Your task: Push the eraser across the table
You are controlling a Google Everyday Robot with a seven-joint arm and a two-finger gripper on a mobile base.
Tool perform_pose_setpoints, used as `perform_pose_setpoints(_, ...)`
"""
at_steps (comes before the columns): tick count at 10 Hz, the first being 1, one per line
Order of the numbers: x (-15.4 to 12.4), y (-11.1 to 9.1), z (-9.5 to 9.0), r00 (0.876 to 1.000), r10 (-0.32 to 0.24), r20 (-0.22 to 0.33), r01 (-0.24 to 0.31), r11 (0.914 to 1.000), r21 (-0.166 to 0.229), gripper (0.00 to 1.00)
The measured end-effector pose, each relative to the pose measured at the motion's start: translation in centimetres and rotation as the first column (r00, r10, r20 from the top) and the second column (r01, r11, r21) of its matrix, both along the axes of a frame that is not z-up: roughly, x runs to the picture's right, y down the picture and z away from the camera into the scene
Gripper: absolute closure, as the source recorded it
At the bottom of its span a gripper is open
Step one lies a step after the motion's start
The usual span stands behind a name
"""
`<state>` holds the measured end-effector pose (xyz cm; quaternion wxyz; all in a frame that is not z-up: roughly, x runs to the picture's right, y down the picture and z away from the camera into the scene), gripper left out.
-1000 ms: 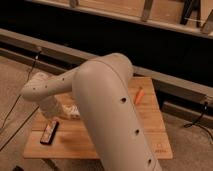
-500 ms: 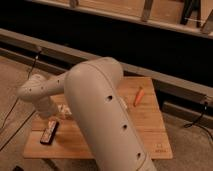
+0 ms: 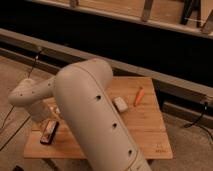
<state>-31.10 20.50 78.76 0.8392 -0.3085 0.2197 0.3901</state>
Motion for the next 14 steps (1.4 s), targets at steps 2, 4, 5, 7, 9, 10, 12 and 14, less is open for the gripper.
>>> perform_pose_setpoints(2,-0.5,0.9,-0.1,1.000,-0.018,-0.012,0.018,0.9998,0.008,0.35)
perform_pose_setpoints(4,-0.7,1.5,0.2,0.999,-0.034,-0.028,0.035,0.9991,0.022,0.35)
perform_pose_setpoints(5,-0.7,1.7,0.5,0.998,-0.037,-0.041,0.038,0.9988,0.032,0.35)
perform_pose_setpoints(7,-1.5,1.7,1.0,0.998,-0.024,-0.063,0.027,0.9984,0.050,0.35)
perform_pose_setpoints(9,-1.4,0.9,1.9,0.994,0.009,-0.107,-0.001,0.9972,0.074,0.35)
perform_pose_setpoints(10,-1.1,0.5,2.3,0.990,0.027,-0.138,-0.016,0.9962,0.086,0.35)
perform_pose_setpoints(12,-0.2,0.3,2.7,0.982,0.045,-0.181,-0.027,0.9949,0.097,0.35)
perform_pose_setpoints(14,1.2,0.2,3.0,0.974,0.058,-0.221,-0.036,0.9940,0.103,0.35)
